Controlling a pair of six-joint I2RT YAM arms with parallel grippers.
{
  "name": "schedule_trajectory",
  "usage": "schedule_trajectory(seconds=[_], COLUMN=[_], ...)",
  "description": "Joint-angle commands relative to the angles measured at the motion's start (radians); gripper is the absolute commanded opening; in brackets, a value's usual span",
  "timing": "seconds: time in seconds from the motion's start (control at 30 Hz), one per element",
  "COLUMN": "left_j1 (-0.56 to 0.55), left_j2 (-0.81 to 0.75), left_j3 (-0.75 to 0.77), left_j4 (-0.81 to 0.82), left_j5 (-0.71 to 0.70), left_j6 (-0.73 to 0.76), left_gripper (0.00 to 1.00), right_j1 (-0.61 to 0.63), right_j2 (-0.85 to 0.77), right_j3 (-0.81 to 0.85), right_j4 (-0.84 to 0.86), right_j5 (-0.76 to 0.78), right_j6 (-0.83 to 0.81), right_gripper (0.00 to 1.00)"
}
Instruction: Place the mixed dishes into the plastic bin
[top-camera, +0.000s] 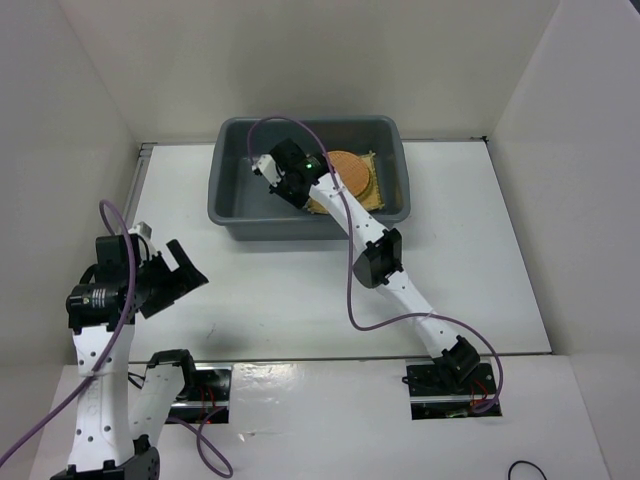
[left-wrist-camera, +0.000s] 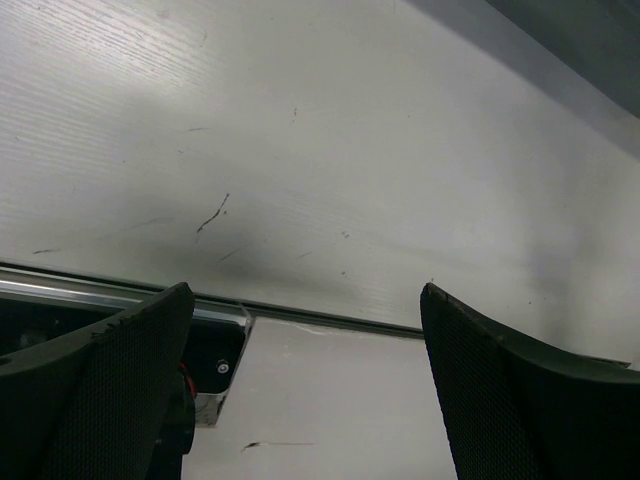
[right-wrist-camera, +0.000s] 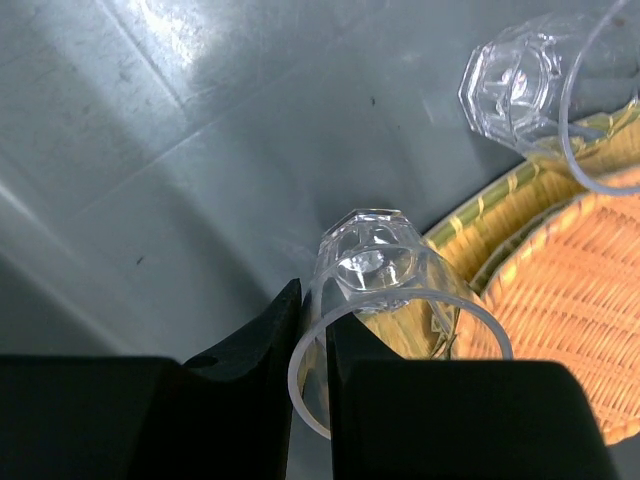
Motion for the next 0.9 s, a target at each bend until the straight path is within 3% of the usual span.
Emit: schedule_trajectory(seconds=[0.0, 0.2, 0.53, 0.77, 0.87], left_j1=[0.006, 0.006, 0.006, 0.006, 0.006], left_j2=[-0.017, -0.017, -0.035, -0.035, -0.035], left_j3=[0.033, 0.024, 0.004, -0.007, -0.016], left_j4=[-0.006, -0.006, -0.006, -0.006, 0.003], left_j5=[0.015, 0.015, 0.024, 0.024, 0.024], left_j6=[-0.020, -0.030, -0.030, -0.030, -0.030], left_gripper=[1.00, 1.00, 1.00, 1.00, 1.00], right_j1=[0.002, -0.007, 0.013, 0.013, 0.013], right_j2=[0.010, -0.004, 0.025, 0.048, 0.039], right_j3=[0.032, 0.032, 0.032, 0.032, 0.032], right_j4=[0.052, 0.052, 0.081, 0.099, 0.099], right_j5=[0.004, -0.067, -0.001, 0.019, -0.032], right_j6=[-0.009, 0.001, -0.019, -0.029, -0.039], right_gripper=[0.03, 0.06, 0.09, 0.24, 0.25])
